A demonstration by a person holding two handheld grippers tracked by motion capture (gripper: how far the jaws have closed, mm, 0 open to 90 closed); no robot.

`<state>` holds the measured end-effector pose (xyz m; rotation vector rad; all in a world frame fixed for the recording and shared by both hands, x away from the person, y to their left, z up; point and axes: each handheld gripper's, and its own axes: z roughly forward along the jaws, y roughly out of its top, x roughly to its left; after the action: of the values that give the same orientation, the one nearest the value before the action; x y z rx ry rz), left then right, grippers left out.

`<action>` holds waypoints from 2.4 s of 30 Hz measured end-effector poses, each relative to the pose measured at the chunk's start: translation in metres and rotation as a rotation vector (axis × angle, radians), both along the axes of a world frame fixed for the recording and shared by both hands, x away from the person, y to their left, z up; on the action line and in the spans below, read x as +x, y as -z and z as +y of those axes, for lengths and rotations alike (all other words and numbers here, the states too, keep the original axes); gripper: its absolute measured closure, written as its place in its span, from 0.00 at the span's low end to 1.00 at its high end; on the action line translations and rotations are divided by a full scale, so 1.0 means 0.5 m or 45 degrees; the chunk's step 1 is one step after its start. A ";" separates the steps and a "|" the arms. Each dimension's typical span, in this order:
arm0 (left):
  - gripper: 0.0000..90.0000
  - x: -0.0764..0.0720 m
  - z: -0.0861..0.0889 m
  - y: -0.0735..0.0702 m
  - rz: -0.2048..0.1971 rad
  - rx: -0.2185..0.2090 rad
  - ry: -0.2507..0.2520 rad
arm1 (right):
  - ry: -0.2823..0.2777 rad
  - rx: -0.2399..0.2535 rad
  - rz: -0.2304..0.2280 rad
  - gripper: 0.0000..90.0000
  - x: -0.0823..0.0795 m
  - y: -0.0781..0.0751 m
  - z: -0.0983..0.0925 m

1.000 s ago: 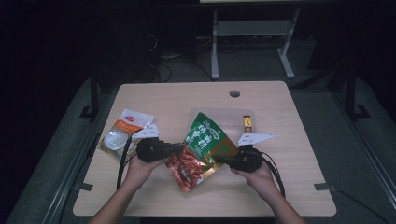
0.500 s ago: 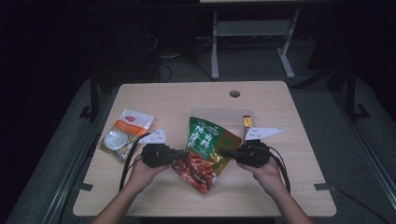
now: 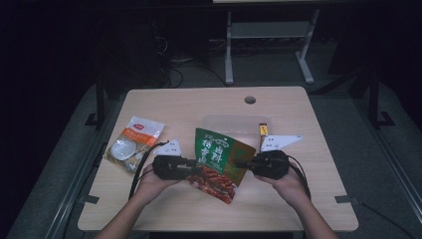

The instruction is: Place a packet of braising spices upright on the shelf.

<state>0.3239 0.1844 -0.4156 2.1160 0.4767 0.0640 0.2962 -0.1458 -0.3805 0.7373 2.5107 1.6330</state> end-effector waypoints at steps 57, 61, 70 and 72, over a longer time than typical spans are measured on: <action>0.21 0.001 0.058 0.048 0.027 0.207 -0.090 | 0.157 -0.074 -0.264 1.00 0.052 -0.174 -0.061; 0.20 0.001 0.059 0.048 0.034 0.205 -0.094 | 0.196 -0.067 -0.256 1.00 0.073 -0.176 -0.062; 0.20 0.003 0.061 0.049 0.036 0.197 -0.103 | 0.312 -0.043 -0.250 1.00 0.091 -0.172 -0.080; 0.20 0.004 0.061 0.049 0.032 0.197 -0.104 | 0.350 -0.056 -0.251 1.00 0.092 -0.167 -0.084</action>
<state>0.3257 0.2148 -0.4400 2.2503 0.5900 0.1248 0.3421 -0.1877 -0.2969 0.8294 2.1917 1.4737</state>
